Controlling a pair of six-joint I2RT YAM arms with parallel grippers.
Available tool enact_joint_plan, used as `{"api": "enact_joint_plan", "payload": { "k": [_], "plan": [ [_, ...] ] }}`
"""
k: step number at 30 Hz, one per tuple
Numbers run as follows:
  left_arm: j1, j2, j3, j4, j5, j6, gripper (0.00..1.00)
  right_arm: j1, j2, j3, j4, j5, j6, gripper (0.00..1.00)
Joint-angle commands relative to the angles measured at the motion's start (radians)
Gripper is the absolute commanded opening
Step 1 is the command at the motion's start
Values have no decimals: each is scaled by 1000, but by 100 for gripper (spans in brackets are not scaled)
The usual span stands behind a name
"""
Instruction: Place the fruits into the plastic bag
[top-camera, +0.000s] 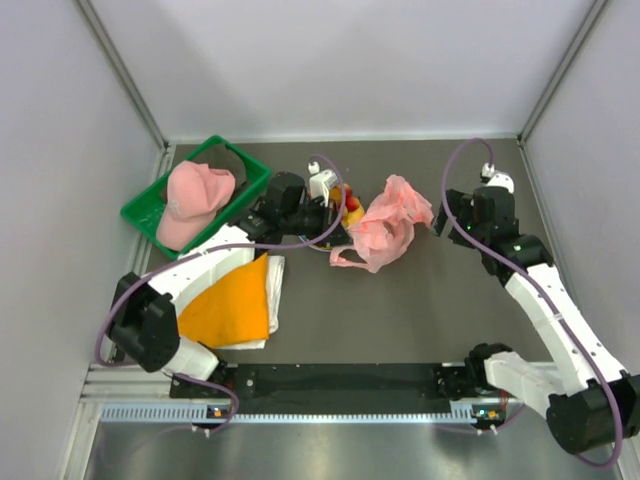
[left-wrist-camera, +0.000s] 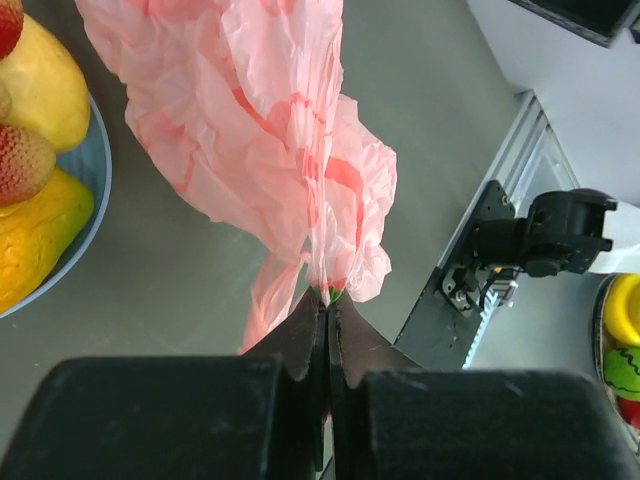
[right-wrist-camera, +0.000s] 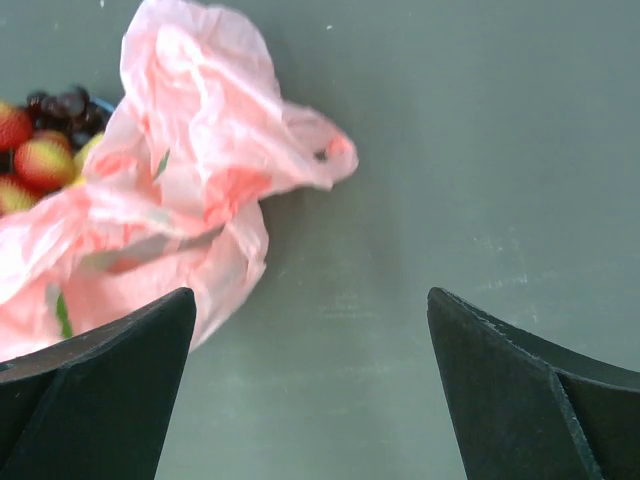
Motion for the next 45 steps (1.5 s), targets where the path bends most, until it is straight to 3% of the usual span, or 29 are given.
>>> {"api": "enact_joint_plan", "payload": {
  "k": [1, 4, 11, 21, 28, 35, 38, 40, 42, 45],
  "plan": [
    [3, 2, 14, -15, 32, 47, 0, 1, 10, 3, -32, -87, -109, 99],
    [12, -5, 17, -27, 3, 37, 0, 6, 87, 12, -13, -156, -148, 98],
    [75, -15, 15, -26, 10, 11, 0, 75, 214, -15, 126, -129, -177, 98],
    [128, -9, 18, -55, 33, 35, 0, 73, 506, 72, 227, 72, -191, 90],
    [139, -2, 17, -64, 46, 43, 0, 73, 544, 54, 390, 123, -252, 80],
    [145, 10, 25, -70, 49, 47, 0, 75, 524, -11, 620, -4, -342, 74],
    [150, 10, 25, -70, 49, 47, 0, 75, 546, -11, 663, -24, -372, 68],
    [153, 11, 23, -66, 52, 44, 0, 75, 557, -5, 669, -27, -391, 57],
    [154, 14, 25, -63, 52, 43, 0, 73, 552, -9, 679, -31, -407, 33],
    [158, 14, 22, -64, 35, 43, 0, 75, 520, -9, 653, -34, -415, 14]
  ]
}}
